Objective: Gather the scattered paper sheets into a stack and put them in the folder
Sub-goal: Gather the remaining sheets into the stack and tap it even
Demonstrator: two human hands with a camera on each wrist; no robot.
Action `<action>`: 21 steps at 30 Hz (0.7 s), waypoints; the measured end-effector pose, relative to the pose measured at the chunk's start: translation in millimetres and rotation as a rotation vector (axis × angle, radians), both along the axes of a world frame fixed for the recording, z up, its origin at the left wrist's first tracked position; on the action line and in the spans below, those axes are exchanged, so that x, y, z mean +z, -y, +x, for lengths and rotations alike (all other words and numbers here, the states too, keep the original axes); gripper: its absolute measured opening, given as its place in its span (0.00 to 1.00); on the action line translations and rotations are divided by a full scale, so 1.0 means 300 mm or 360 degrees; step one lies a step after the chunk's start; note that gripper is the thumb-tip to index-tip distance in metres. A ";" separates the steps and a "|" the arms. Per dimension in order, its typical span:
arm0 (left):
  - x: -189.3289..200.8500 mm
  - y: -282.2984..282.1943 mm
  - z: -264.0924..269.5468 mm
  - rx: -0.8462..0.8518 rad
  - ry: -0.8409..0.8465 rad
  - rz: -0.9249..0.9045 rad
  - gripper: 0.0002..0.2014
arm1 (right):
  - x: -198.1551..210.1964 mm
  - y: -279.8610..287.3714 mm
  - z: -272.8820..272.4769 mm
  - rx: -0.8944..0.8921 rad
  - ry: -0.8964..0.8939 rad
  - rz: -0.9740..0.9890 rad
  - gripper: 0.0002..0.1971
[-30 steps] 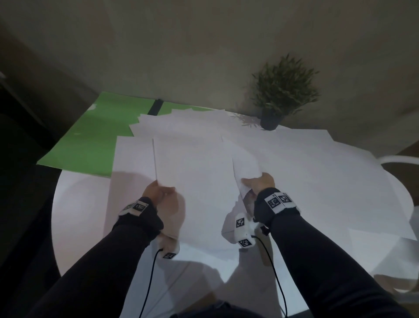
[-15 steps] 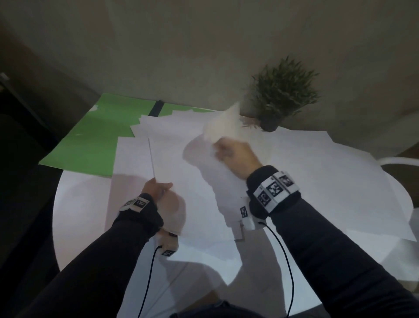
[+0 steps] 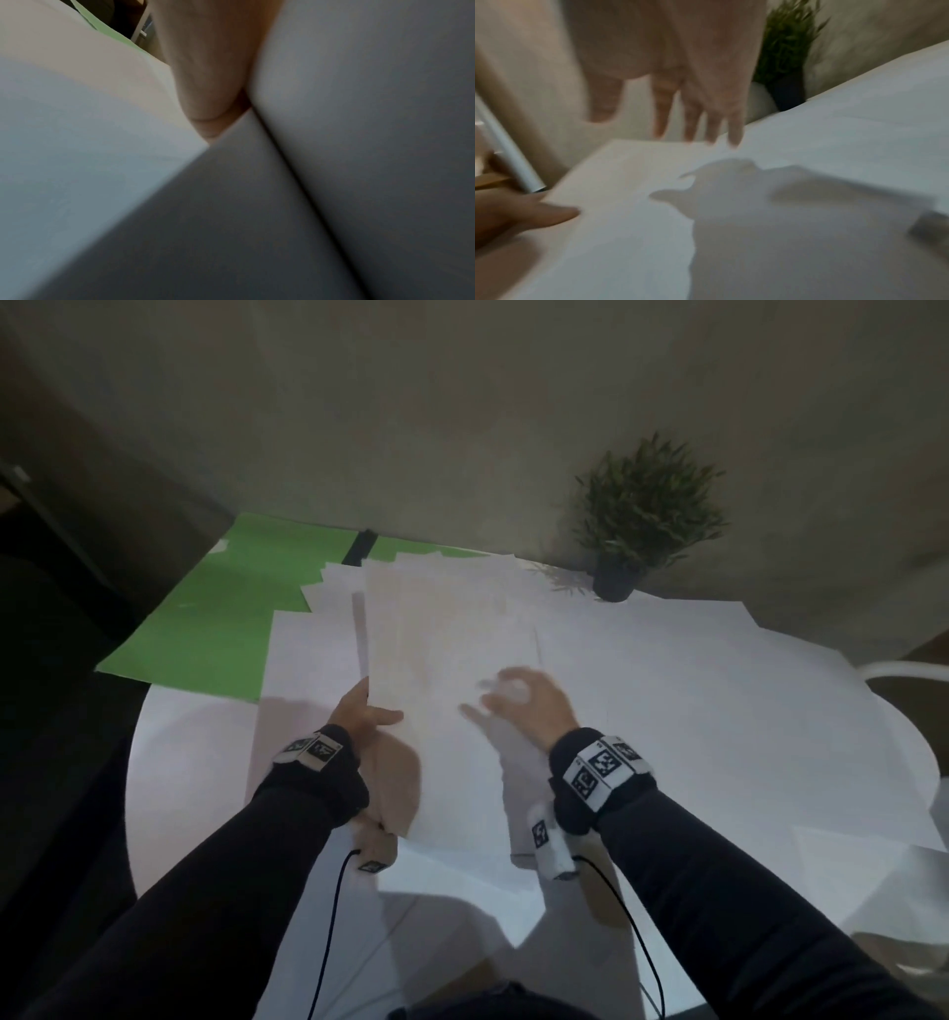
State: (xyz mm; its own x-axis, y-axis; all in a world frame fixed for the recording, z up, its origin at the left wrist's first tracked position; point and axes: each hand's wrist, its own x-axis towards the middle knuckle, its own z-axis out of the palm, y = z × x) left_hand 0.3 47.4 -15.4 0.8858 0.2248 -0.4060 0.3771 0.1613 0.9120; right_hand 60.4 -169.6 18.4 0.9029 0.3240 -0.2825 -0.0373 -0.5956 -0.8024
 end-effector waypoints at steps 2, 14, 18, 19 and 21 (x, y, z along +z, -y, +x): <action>0.030 -0.008 -0.008 -0.0020 0.0094 -0.0050 0.28 | -0.026 0.079 0.073 -0.0661 0.0055 0.0189 0.37; 0.278 0.042 0.125 -0.0091 0.0462 0.0395 0.23 | 0.199 0.112 0.133 -0.0654 0.0294 0.0908 0.12; 0.345 0.065 0.139 0.0091 0.0604 0.0402 0.19 | 0.269 0.083 0.108 -0.0708 0.0482 0.1095 0.11; 0.351 0.074 0.136 0.0107 0.0610 0.0404 0.20 | 0.274 0.080 0.103 -0.0703 0.0496 0.1116 0.12; 0.339 0.084 0.124 0.0119 0.0625 0.0396 0.24 | 0.265 0.079 0.096 -0.0660 0.0495 0.1138 0.20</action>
State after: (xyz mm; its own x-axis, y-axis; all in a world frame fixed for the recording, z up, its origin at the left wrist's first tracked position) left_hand 37.6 22.3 86.3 0.9392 0.3419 0.0311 -0.0087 -0.0668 0.9977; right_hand 89.4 -193.3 98.0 0.9892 -0.0417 0.1405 0.1430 0.0657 -0.9875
